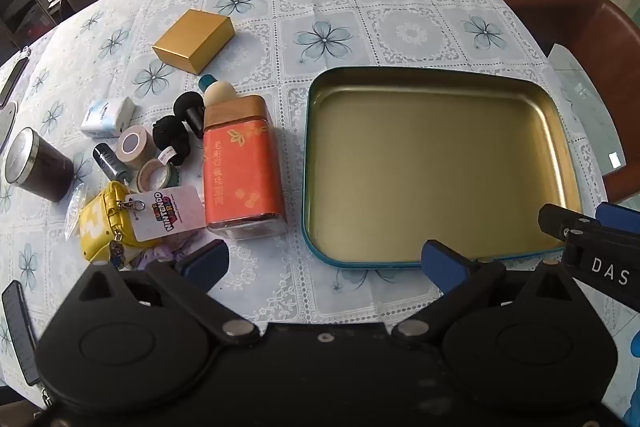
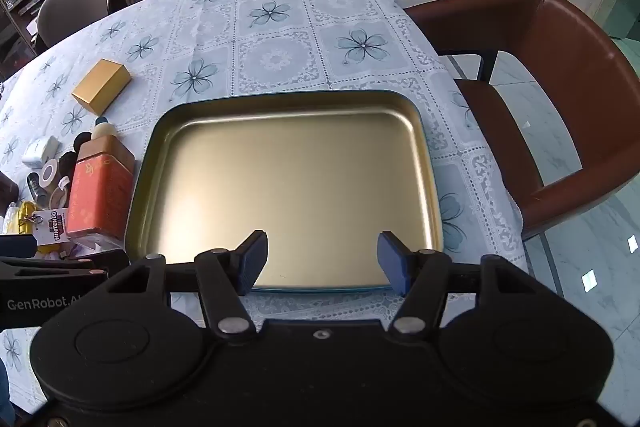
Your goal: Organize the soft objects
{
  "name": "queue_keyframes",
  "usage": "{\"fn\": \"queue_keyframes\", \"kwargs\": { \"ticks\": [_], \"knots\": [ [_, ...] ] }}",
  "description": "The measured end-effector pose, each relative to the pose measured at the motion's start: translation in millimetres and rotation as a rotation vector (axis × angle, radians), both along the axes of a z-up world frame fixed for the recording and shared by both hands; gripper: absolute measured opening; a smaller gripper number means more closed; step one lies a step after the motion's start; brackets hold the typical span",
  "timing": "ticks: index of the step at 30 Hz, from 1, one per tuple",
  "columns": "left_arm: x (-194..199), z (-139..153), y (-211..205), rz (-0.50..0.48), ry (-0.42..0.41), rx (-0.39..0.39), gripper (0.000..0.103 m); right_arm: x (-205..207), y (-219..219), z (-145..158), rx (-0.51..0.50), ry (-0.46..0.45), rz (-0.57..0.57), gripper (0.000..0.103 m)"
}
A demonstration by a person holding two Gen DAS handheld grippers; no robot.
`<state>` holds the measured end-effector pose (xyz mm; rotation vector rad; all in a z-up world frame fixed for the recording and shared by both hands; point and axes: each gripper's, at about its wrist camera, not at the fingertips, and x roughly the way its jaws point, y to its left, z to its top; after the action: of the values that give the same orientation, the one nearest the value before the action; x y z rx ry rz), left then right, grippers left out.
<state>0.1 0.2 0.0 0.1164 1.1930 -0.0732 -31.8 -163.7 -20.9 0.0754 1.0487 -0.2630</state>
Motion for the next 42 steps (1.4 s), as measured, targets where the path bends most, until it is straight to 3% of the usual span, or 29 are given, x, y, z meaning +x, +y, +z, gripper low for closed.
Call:
{"fn": "queue_keyframes", "kwargs": {
  "ticks": [6,42],
  "knots": [
    [-1,0,-1,0.001,-0.003,0.006,0.103,3,-13,0,0.039,0.020,-0.009,0.059],
    [1,-3,-4,0.041,0.012,0.000,0.103,6,-10,-7,0.021,0.040,0.011,0.059]
  ]
}}
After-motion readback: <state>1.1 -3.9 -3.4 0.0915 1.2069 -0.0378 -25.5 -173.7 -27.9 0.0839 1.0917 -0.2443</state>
